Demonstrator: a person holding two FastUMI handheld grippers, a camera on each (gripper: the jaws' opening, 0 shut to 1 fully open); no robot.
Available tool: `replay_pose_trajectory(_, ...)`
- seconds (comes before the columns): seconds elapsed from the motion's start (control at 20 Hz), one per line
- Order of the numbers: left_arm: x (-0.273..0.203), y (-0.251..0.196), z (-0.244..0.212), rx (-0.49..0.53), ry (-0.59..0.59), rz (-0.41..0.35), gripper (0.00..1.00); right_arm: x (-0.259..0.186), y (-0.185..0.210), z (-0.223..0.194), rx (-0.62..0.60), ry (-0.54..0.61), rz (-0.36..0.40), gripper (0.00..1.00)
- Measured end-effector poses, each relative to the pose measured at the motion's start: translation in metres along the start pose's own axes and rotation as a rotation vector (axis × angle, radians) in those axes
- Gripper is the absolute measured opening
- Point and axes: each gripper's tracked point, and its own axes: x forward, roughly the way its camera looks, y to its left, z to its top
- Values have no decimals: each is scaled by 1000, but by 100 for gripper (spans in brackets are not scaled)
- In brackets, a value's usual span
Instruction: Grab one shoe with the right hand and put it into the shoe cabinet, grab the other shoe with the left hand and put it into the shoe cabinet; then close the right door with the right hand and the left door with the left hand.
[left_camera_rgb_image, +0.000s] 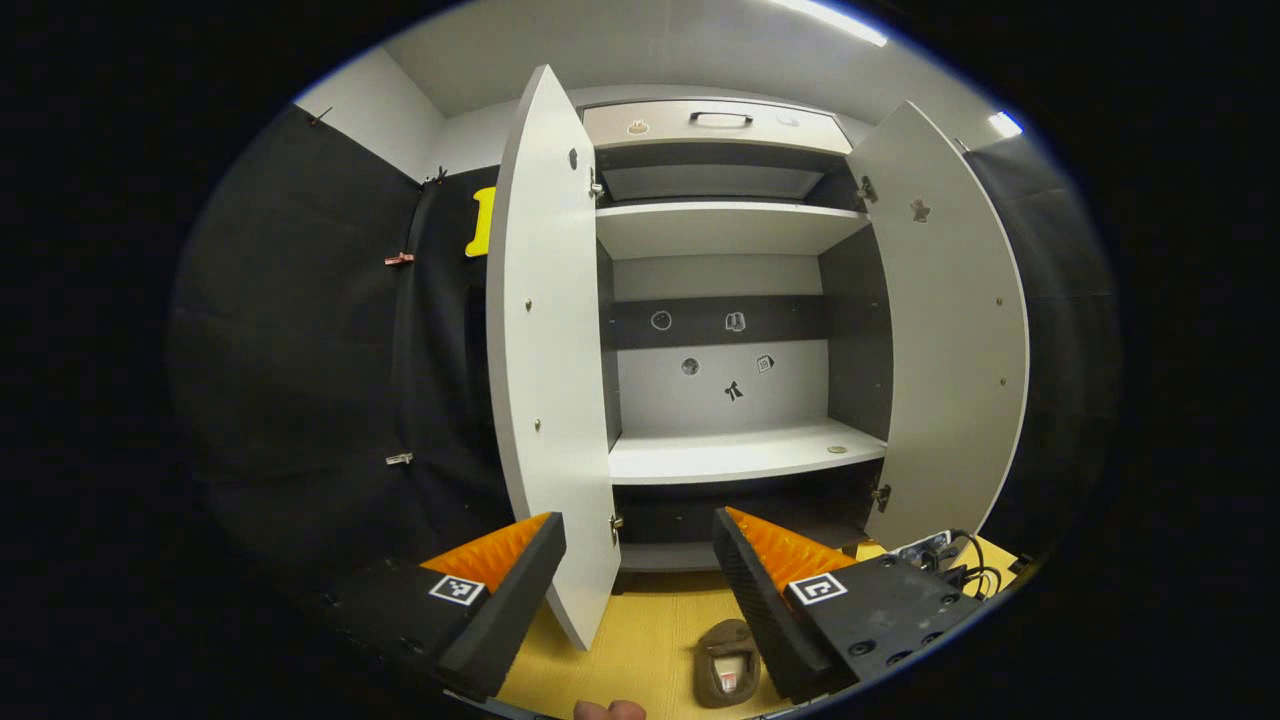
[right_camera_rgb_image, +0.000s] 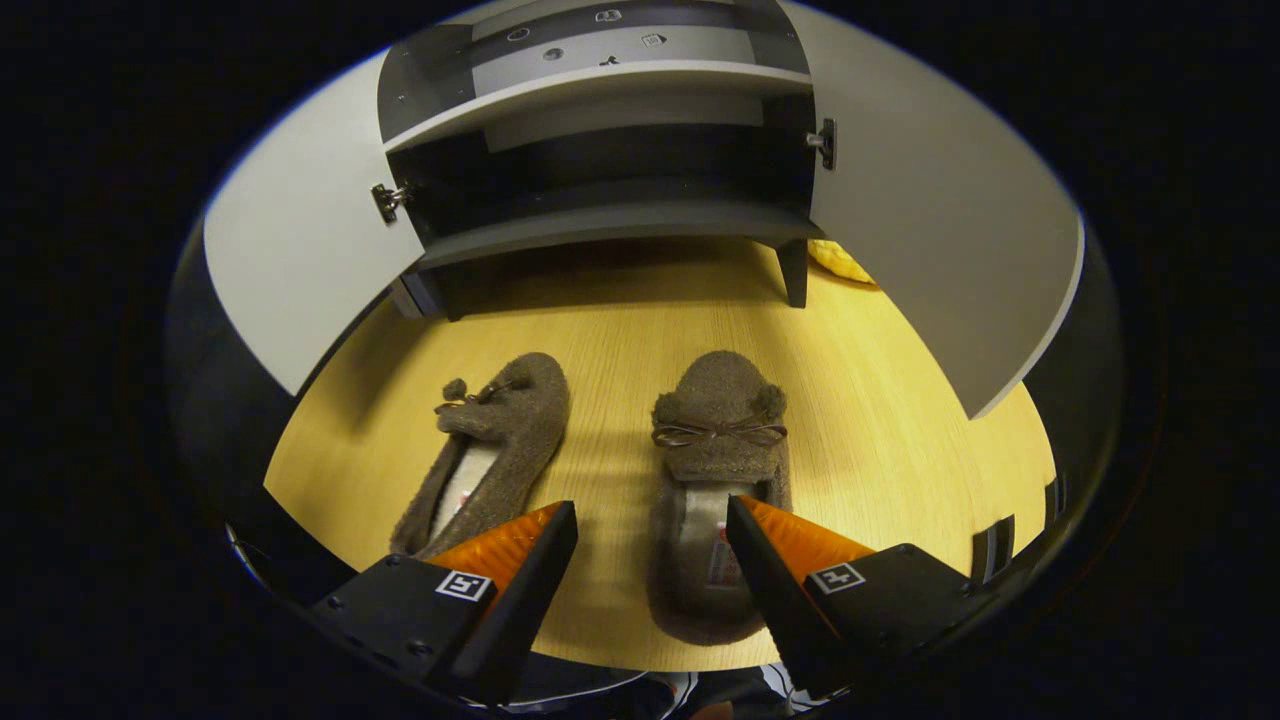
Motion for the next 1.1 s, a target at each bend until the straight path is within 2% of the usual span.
replay_pose_trajectory(0.1, 0, 3, -7, -5, 19, 4, 95, 16, 1, 3, 11, -12, -7, 93)
replay_pose_trajectory(0.15, 0, 5, -10, -4, 27, 5, 95, 24, 2, 5, 23, -22, -12, 81)
replay_pose_trajectory(0.4, 1, 13, -23, 6, 70, 18, 95, 58, -2, 13, 34, -48, -71, 77)
replay_pose_trajectory(0.45, 1, 14, -26, 1, 77, 18, 95, 60, -5, 16, 30, -56, -88, 70)
replay_pose_trajectory(0.5, 2, 15, -26, -1, 80, 18, 95, 59, -8, 17, 27, -56, -99, 68)
replay_pose_trajectory(0.55, 2, 16, -27, -1, 82, 19, 95, 68, -16, 12, 22, -62, -138, 59)
replay_pose_trajectory(0.65, 4, 17, -28, 0, 83, 17, 95, 60, -16, 19, 48, -63, -124, 17)
replay_pose_trajectory(0.7, 5, 17, -28, 0, 82, 16, 95, 58, -16, 21, 40, -65, -114, 23)
replay_pose_trajectory(0.75, 6, 16, -28, 0, 81, 16, 95, 59, -18, 26, 26, -68, -116, 9)
replay_pose_trajectory(0.85, 8, 16, -29, -2, 80, 16, 95, 51, -21, 28, -4, -77, -131, 10)
replay_pose_trajectory(1.1, 10, 12, -29, -7, 76, 8, 95, 7, -10, 71, 21, -143, -59, 10)
